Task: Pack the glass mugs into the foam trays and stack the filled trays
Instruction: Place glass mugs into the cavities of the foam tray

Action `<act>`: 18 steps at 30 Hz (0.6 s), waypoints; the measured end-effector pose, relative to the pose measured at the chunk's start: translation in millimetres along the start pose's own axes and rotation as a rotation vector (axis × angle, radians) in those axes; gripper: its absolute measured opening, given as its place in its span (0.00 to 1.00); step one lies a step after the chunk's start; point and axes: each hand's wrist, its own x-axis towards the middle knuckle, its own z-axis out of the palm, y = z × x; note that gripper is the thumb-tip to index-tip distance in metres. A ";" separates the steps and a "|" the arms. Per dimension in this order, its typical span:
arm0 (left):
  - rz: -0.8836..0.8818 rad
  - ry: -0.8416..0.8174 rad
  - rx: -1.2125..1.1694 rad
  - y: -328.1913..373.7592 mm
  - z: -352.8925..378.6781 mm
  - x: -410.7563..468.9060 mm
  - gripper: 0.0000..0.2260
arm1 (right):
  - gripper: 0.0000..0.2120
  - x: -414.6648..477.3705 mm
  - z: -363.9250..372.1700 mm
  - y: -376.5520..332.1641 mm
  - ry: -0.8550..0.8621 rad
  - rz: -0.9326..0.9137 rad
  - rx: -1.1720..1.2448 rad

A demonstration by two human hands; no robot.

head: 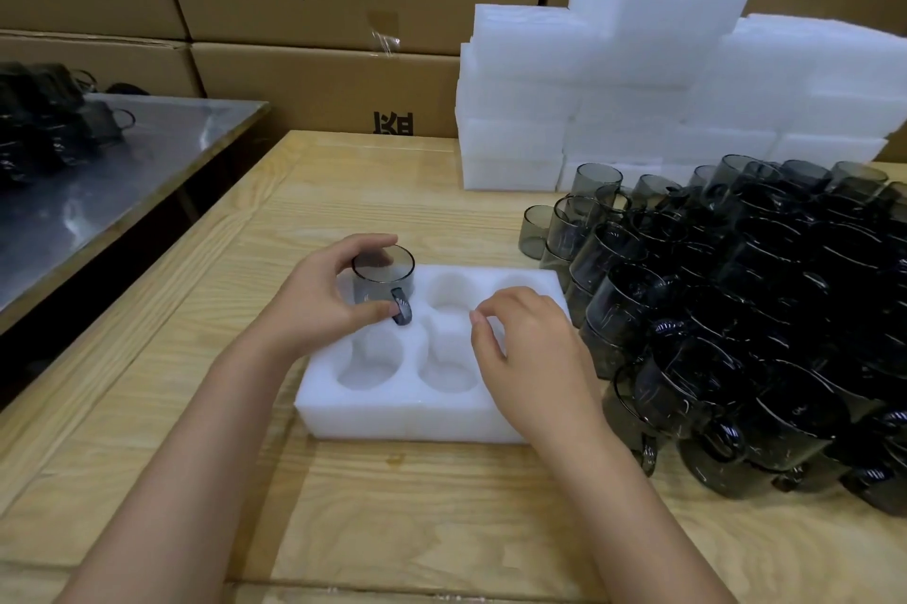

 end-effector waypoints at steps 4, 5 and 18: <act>-0.031 -0.058 -0.031 -3.2 -2.9 -0.7 0.24 | 0.13 -0.2 0.9 -0.3 0.007 -0.002 0.002; -0.072 -0.091 -0.169 -2.8 -3.4 -1.0 0.23 | 0.13 -0.2 1.3 -0.2 0.012 -0.006 0.001; -0.281 -0.044 -0.161 -2.7 9.5 2.2 0.18 | 0.13 -0.6 2.6 -0.5 0.040 -0.010 0.000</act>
